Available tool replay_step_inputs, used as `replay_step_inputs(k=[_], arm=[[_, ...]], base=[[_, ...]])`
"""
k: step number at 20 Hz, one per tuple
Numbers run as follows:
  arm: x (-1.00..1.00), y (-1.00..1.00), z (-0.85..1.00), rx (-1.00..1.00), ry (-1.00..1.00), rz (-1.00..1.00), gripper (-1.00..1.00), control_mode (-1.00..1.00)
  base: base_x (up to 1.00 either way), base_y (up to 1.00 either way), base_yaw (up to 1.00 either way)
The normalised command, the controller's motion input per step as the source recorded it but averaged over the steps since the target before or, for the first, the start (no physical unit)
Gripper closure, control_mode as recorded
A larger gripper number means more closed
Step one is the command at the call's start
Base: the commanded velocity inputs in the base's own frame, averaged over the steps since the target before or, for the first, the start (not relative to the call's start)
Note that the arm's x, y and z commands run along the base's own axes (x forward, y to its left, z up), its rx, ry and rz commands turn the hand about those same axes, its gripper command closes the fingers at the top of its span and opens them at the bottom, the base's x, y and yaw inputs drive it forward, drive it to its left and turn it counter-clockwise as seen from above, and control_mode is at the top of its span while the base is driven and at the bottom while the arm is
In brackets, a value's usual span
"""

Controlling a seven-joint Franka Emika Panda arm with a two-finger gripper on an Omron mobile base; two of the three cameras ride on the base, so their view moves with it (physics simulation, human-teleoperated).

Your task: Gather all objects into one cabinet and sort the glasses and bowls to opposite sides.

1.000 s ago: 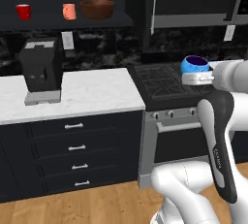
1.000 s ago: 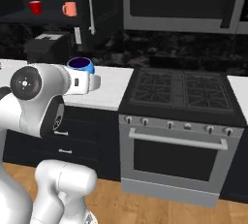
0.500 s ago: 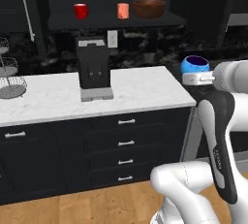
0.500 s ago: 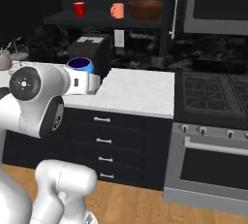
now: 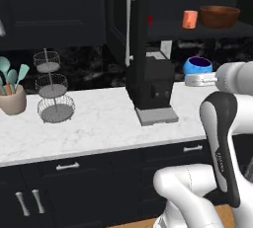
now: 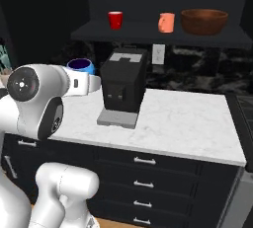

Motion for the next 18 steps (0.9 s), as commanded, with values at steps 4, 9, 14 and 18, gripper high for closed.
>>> replay_step_inputs(k=[4, 9, 14, 18], arm=[[0.0, 0.0, 0.0, 0.0, 0.0, 0.0, 1.0, 1.0], [0.0, 0.0, 0.0, 0.0, 0.0, 0.0, 1.0, 1.0], [0.0, 0.0, 0.0, 0.0, 0.0, 0.0, 1.0, 1.0], [0.0, 0.0, 0.0, 0.0, 0.0, 0.0, 1.0, 1.0]], base=[[0.85, 0.55, 0.0], [0.48, 0.05, 0.0], [0.03, -0.03, 0.0], [0.0, 0.0, 0.0]])
